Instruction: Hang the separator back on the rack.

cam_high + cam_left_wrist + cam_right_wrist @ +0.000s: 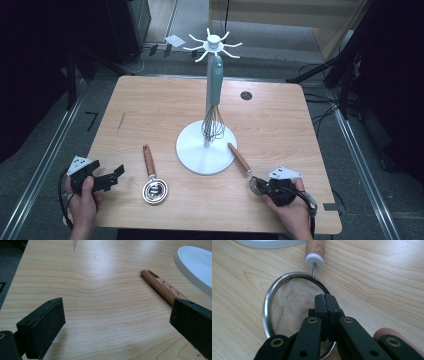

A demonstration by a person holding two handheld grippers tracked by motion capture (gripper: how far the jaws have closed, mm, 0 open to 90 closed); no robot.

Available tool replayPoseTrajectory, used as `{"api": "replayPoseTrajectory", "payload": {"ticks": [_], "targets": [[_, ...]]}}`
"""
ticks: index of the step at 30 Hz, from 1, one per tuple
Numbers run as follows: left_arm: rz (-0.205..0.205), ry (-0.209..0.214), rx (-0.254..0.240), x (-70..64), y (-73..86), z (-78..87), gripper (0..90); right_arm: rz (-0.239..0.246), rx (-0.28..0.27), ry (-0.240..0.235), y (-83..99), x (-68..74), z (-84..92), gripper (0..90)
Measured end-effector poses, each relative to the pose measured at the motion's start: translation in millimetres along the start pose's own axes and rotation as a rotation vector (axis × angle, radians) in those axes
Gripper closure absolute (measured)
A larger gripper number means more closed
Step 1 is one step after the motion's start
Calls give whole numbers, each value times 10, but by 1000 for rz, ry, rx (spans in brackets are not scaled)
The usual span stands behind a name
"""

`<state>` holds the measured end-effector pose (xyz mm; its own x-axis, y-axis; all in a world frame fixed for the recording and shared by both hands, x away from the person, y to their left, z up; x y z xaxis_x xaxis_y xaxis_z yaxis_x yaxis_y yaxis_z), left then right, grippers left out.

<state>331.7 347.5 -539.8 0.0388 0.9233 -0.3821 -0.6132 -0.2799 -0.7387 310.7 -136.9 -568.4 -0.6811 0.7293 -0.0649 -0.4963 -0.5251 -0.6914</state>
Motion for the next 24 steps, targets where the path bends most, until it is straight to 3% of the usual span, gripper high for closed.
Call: {"api": "replayPoseTrajectory", "payload": {"ticks": [3,10,24], "targets": [[0,-1,3,0,2,0,0,-14,14,34,38,-87,25,900],[-5,-2,5,-3,0,-8,0,-54,11,63,133,-255,88,900],[-1,-1,1,-4,-6,-14,0,-62,20,137,301,-513,207,900]]}}
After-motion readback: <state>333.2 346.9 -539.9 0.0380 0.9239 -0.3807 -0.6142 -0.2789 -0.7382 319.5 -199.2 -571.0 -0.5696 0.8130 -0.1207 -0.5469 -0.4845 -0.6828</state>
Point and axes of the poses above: each handheld gripper's, and its own axes: z roughly backward along the jaws, y roughly out of its underside, x roughly to its left, the point moved 10 cm from there along -z, roughly forward along the jaws, and after that the axes turned 14 degrees about z, right-handed, at the moved point
